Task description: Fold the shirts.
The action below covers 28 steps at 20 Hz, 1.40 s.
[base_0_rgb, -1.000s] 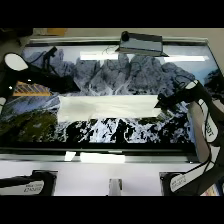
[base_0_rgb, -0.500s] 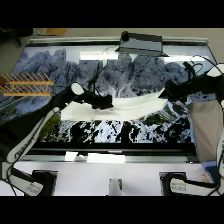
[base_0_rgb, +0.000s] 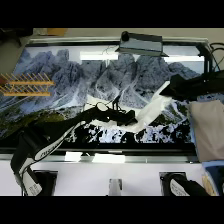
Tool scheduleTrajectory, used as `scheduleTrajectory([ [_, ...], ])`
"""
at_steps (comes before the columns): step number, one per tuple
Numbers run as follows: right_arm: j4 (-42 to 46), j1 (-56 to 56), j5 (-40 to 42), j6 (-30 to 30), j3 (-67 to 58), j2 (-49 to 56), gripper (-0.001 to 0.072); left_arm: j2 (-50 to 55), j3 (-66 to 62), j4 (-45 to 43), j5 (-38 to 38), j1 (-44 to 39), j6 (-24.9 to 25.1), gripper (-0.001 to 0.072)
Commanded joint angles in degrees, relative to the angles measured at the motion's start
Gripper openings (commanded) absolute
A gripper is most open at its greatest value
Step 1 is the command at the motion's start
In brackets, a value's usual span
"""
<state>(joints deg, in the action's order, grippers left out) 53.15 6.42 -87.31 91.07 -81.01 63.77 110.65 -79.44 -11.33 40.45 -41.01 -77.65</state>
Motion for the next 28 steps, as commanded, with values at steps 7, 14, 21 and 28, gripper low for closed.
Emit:
scheduleTrajectory([
  [7,-0.2,-9.6,8.6,1.0,1.8,4.0,0.0026,-23.1,0.0,-13.7,-1.0,13.7,5.5,0.0032],
  [14,-9.0,-32.7,38.9,-1.2,1.8,20.8,0.0027,-48.6,0.0,-14.9,5.3,31.3,7.6,0.0033],
  [21,-20.7,-36.4,41.6,-4.3,1.8,30.2,0.0679,-59.1,0.0,-14.9,7.9,38.4,7.6,0.0033],
  [28,10.0,-14.4,9.1,0.0,2.0,23.5,0.0657,-59.1,0.0,-18.4,10.2,38.6,7.5,0.0034],
])
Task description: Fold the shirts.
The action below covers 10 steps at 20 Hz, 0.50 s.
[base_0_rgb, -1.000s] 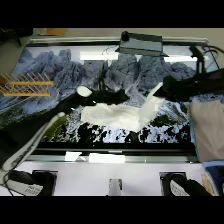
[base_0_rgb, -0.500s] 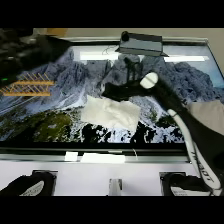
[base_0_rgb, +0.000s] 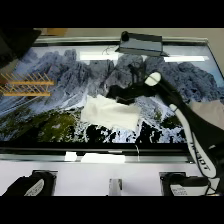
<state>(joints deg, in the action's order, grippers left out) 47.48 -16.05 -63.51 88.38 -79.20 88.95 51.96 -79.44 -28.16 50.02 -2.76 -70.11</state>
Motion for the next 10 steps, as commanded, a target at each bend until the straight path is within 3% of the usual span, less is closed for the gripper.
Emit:
scheduleTrajectory([
  [1,19.7,11.2,-17.2,3.5,1.2,-1.6,0.0657,-0.4,0.0,-1.5,0.7,0.3,0.0,0.0033],
  [4,16.7,16.1,-13.6,6.6,10.4,-1.4,0.0655,-0.2,0.0,-1.5,1.3,0.2,0.0,0.0034],
  [7,12.1,13.8,-3.9,5.8,17.0,-0.1,0.0620,0.2,0.0,-1.5,1.7,0.2,-0.2,0.0034],
  [10,10.0,9.9,0.1,5.9,17.1,2.8,0.0596,0.2,0.0,-1.5,1.7,0.2,-1.2,0.0034],
])
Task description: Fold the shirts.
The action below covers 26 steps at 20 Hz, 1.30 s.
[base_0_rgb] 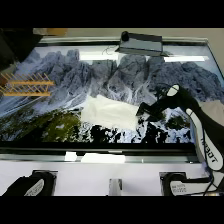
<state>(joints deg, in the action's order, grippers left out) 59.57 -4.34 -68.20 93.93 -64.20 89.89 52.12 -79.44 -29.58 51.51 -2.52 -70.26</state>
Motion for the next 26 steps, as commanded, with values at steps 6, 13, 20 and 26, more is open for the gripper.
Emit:
scheduleTrajectory([
  [6,-13.5,-3.5,11.3,0.3,2.1,3.7,0.0460,0.1,0.0,-0.1,0.2,0.0,-1.1,0.0034],
  [13,-15.5,5.5,0.5,-7.4,-8.8,-1.3,0.0024,0.1,0.0,-1.8,0.2,0.0,-0.9,0.0034],
  [20,-12.9,36.6,-14.4,-1.8,-29.6,-9.5,0.0025,0.1,0.0,-3.7,0.2,0.0,-0.9,0.0034],
  [26,-10.5,57.9,-27.3,-0.3,-34.2,-13.4,0.0026,0.1,0.0,-3.7,0.2,0.0,-0.9,0.0035],
])
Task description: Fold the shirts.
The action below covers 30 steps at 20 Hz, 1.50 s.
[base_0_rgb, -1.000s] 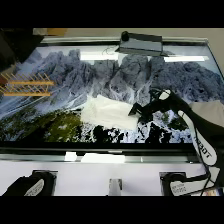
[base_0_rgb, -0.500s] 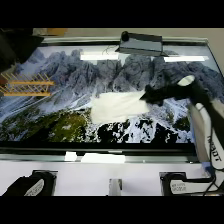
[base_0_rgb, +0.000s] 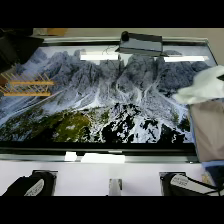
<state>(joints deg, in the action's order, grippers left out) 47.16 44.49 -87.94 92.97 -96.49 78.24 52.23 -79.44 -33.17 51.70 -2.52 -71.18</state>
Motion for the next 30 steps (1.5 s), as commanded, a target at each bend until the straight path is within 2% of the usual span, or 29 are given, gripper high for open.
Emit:
scheduleTrajectory([
  [1,4.5,11.9,-10.6,0.2,-2.0,-2.1,0.0026,0.0,0.0,-0.1,0.0,0.0,0.0,0.0034],
  [3,10.1,16.9,-14.1,0.2,-1.9,-2.5,0.0025,0.0,0.0,-0.1,0.0,0.0,0.0,0.0034],
  [6,15.3,23.4,-14.6,2.9,-1.9,-3.3,0.0025,0.0,0.0,-0.1,0.0,0.0,0.0,0.0034],
  [9,25.7,25.2,-16.5,3.1,-0.7,-3.7,0.0025,0.0,0.0,-0.1,0.0,0.0,0.0,0.0034],
  [14,30.1,25.0,-15.4,3.3,13.5,-6.6,0.0027,0.0,0.0,-0.1,0.0,0.0,0.0,0.0034],
  [15,30.1,25.0,-14.8,3.3,17.9,-7.3,0.0057,0.0,0.0,-0.1,0.0,0.0,0.0,0.0035],
  [16,30.1,25.0,-13.5,3.2,21.7,-7.9,0.0227,0.0,0.0,-0.1,0.0,0.0,0.0,0.0034],
  [17,30.1,25.0,-12.4,1.5,25.1,-8.2,0.0444,0.0,0.0,-0.1,0.0,0.0,0.0,0.0034],
  [18,30.1,25.0,-11.6,-0.7,27.0,-8.2,0.0548,0.0,0.0,-0.1,0.0,0.0,0.0,0.0034],
  [21,29.0,25.0,-7.1,-2.2,24.9,-8.2,0.0546,0.0,0.0,-0.1,0.0,0.0,0.0,0.0034],
  [24,14.3,24.4,2.8,-6.8,15.1,-8.2,0.0546,0.9,0.0,-0.5,-0.1,-0.5,0.0,0.0032],
  [25,9.9,22.6,6.6,-8.5,11.3,-8.2,0.0544,1.6,-0.1,-2.6,-0.3,-1.5,0.0,0.0031],
  [26,7.8,19.0,9.9,-10.8,7.2,-8.2,0.0507,2.8,-0.2,-8.1,-0.6,-3.5,-0.3,0.0030],
  [27,8.5,14.3,11.5,-12.2,3.9,-8.2,0.0434,4.9,-1.1,-18.0,-0.3,-6.1,-4.7,0.0030],
  [28,11.0,7.7,12.6,-12.6,1.4,-8.2,0.0402,7.6,-2.3,-29.7,1.1,-8.8,-11.0,0.0030],
  [29,15.1,0.2,13.3,-12.4,0.6,-8.2,0.0403,11.4,-4.0,-42.5,4.7,-11.8,-17.4,0.0030],
  [30,19.9,-7.3,13.0,-10.8,0.6,-7.9,0.0403,15.1,-5.7,-52.7,9.6,-14.3,-21.7,0.0032],
])
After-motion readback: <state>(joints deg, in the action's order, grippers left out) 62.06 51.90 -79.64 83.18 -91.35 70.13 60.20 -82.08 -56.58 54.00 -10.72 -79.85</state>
